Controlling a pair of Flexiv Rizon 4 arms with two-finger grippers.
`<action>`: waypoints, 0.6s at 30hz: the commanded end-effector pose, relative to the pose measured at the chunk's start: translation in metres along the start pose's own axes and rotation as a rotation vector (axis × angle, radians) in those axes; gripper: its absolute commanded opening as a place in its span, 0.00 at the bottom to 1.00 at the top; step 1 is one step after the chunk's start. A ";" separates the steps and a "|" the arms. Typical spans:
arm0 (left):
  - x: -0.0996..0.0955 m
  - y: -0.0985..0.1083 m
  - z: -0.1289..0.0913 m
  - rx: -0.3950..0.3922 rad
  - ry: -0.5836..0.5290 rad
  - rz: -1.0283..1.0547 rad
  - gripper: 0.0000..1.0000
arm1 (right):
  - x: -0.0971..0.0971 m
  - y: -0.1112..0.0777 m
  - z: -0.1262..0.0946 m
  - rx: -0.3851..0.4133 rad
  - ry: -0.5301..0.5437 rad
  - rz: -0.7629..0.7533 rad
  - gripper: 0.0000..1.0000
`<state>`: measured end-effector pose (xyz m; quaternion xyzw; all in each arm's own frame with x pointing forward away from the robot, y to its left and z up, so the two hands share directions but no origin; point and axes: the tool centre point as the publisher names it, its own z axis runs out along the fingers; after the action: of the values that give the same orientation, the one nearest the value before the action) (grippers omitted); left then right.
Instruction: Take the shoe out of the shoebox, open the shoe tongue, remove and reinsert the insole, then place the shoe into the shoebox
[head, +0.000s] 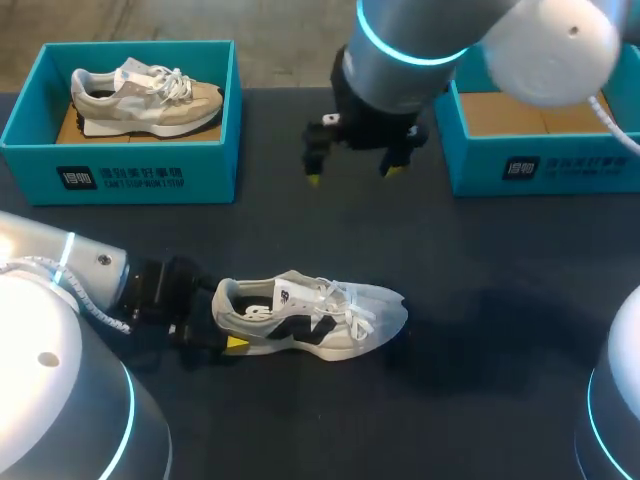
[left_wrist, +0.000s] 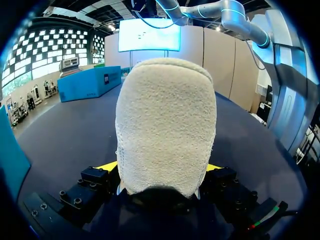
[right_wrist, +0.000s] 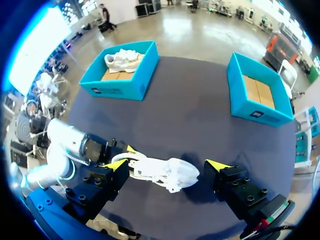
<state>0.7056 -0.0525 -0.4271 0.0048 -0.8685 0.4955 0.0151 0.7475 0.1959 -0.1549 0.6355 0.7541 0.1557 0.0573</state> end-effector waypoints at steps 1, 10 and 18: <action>-0.005 0.004 0.002 -0.004 0.000 0.000 0.00 | 0.033 -0.001 0.012 -0.002 -0.117 0.020 1.00; -0.005 0.004 0.002 -0.004 0.000 0.000 0.00 | 0.066 -0.013 0.043 0.019 -0.133 0.054 1.00; -0.005 0.004 0.002 -0.004 0.000 0.000 0.00 | 0.086 -0.028 0.059 0.049 -0.170 0.087 1.00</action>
<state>0.7055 -0.0526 -0.4270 0.0047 -0.8684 0.4956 0.0151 0.7246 0.2660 -0.2040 0.6751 0.7259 0.1138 0.0657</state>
